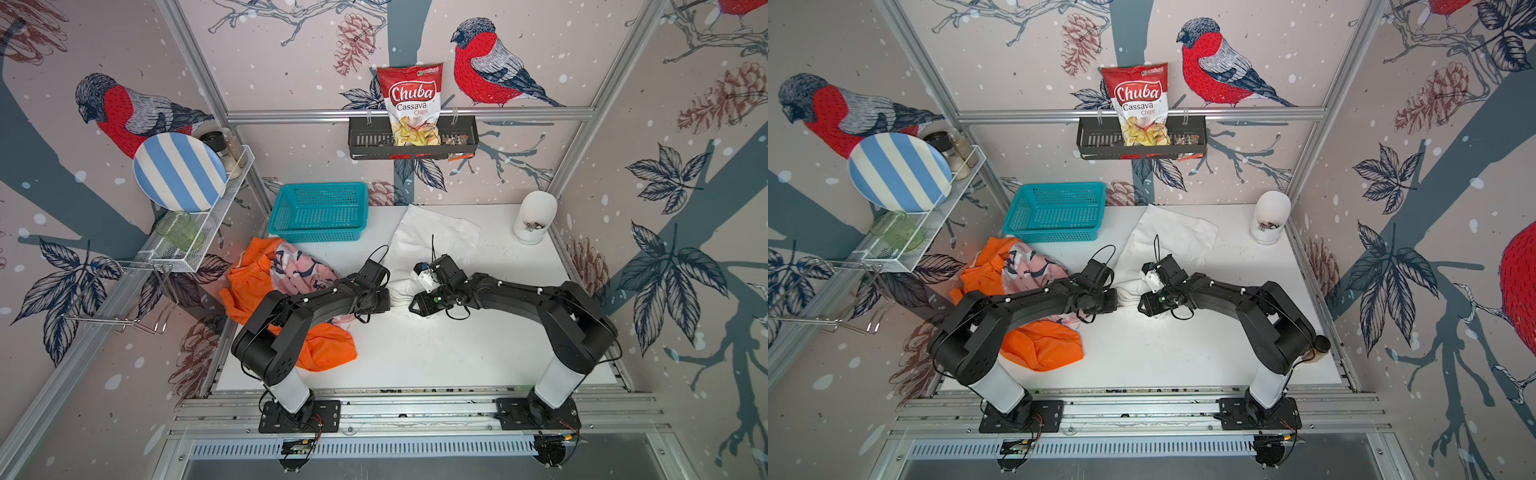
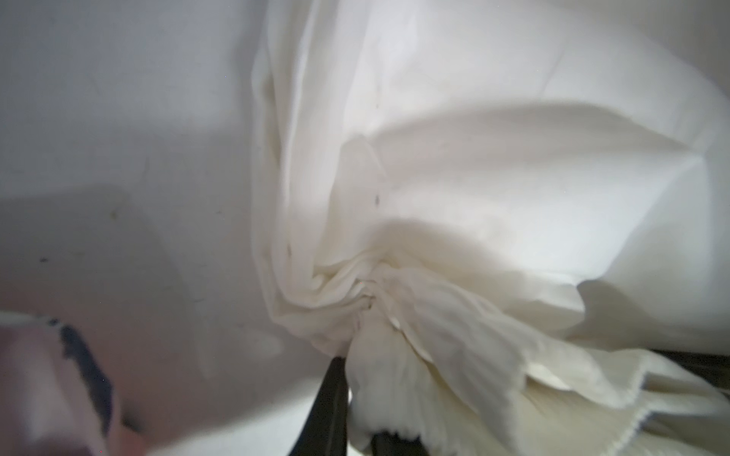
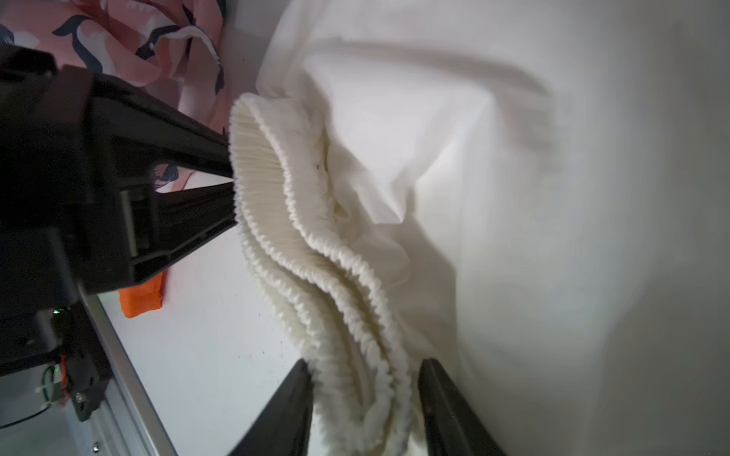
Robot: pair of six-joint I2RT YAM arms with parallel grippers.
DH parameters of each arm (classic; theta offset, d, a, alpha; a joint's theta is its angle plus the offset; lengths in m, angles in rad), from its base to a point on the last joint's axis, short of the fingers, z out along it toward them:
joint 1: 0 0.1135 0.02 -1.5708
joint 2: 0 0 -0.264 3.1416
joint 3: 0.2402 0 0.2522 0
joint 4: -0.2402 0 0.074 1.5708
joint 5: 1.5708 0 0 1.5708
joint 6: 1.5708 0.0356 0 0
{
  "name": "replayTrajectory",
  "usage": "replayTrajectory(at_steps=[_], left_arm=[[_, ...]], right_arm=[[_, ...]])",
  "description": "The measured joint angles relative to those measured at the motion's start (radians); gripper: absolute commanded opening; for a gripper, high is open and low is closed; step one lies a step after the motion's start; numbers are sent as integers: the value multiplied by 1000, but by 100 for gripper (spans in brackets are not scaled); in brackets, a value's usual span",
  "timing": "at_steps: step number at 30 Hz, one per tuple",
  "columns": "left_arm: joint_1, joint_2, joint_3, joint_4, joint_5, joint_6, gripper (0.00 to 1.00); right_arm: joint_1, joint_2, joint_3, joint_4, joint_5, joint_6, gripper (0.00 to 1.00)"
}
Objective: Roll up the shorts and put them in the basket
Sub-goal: Roll the shorts at the center of the board.
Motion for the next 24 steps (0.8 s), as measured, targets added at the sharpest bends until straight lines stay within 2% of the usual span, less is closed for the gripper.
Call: replayTrajectory(at_steps=[4, 8, 12, 19, 21, 24], left_arm=[[1, -5, -1, 1, 1, 9, 13], [3, -34, -1, -2, 2, 9, 10], [7, -64, -1, -5, 14, 9, 9], [8, -108, 26, -21, 30, -8, 8], [8, -110, 29, -23, 43, -10, 8], [8, -116, 29, -34, 60, -16, 8]], right_arm=[[80, -43, 34, -10, 108, -82, 63], [84, 5, 90, -5, 138, -148, 65], [76, 70, 116, 11, 109, -192, 66], [78, 53, 58, 85, -5, -189, 70], [92, 38, 31, 121, 6, -164, 72], [163, 9, -14, 177, 119, -145, 78]])
